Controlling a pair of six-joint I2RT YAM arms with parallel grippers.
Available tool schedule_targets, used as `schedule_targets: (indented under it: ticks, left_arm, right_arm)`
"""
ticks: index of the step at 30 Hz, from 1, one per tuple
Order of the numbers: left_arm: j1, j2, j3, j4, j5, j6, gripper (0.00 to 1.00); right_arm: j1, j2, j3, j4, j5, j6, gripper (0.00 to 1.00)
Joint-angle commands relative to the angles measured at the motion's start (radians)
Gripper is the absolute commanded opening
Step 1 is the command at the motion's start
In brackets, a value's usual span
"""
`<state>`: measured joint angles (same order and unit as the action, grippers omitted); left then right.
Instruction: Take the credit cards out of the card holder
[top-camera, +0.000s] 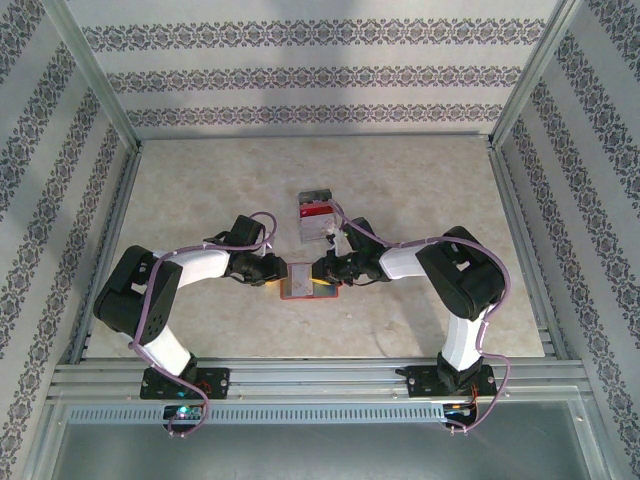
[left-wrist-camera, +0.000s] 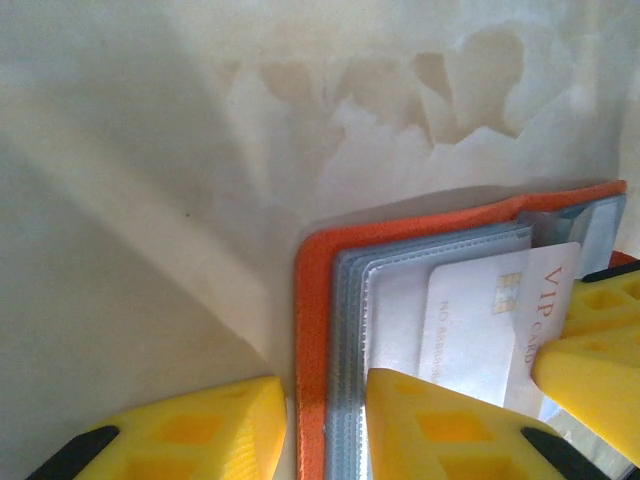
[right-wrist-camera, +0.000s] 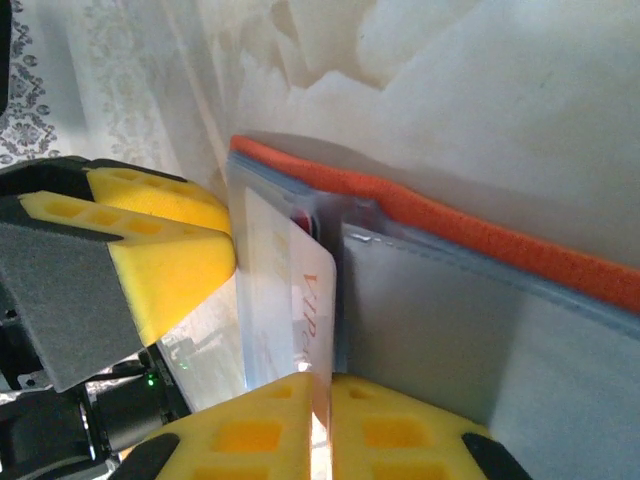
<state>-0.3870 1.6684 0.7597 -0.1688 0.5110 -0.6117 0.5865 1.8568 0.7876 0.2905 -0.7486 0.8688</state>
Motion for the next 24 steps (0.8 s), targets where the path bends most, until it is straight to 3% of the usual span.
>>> schedule_targets:
  ticks: [1, 18, 24]
  left_arm:
    - [-0.017, 0.147, -0.060, -0.058, -0.207, 0.043, 0.32]
    - [-0.017, 0.156, -0.043, -0.058, -0.196, 0.044, 0.32]
    - [-0.017, 0.086, -0.054, 0.002, -0.135, 0.040, 0.33]
  right_arm:
    - [-0.004, -0.015, -0.026, 0.004, 0.018, -0.009, 0.06]
    - [-0.066, -0.136, -0.053, -0.148, 0.026, -0.105, 0.03]
    - [-0.065, -0.117, -0.045, -0.150, 0.026, -0.115, 0.03]
